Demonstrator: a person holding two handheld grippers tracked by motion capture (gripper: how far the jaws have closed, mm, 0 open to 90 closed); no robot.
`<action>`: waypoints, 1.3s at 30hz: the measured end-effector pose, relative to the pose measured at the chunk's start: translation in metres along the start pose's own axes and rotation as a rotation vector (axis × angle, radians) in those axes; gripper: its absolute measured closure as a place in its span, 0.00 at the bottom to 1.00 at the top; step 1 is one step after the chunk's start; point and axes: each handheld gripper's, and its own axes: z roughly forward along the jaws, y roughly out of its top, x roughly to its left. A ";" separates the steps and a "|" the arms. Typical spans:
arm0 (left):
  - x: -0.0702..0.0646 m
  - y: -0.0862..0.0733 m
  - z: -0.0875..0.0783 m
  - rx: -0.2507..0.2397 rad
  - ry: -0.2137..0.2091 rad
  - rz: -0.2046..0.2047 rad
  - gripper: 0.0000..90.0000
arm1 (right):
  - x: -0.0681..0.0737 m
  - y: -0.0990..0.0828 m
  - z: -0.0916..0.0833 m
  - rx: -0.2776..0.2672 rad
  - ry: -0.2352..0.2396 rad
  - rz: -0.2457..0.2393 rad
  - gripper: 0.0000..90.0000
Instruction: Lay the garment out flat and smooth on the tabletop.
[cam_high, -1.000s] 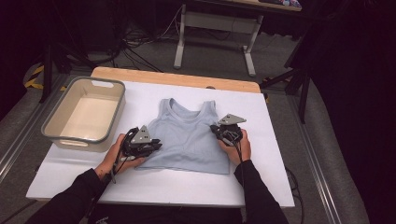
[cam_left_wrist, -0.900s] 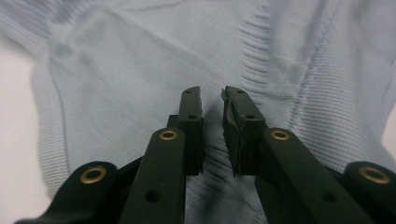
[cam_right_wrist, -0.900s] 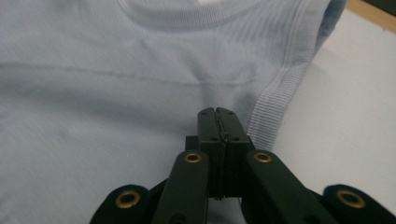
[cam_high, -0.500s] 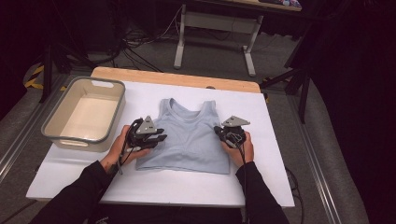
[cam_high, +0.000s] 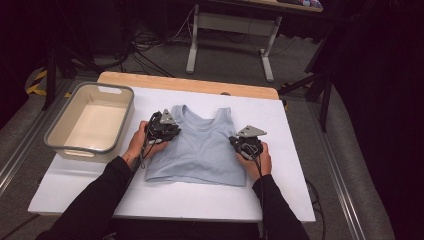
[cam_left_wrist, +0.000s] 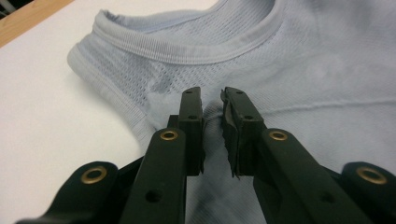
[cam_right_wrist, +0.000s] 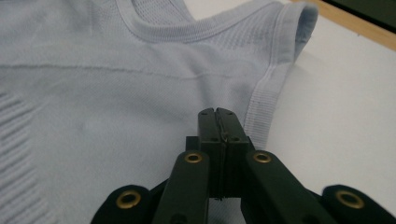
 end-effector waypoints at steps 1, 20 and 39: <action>-0.001 -0.001 0.003 0.015 0.006 0.011 0.88 | -0.001 -0.001 0.001 0.008 0.002 0.001 1.00; -0.024 -0.003 -0.024 -0.083 -0.031 0.079 0.86 | -0.001 -0.007 -0.020 -0.032 0.016 -0.002 0.97; -0.072 -0.044 -0.053 -0.013 -0.126 0.247 0.87 | 0.062 -0.018 -0.029 0.032 0.192 -0.124 0.96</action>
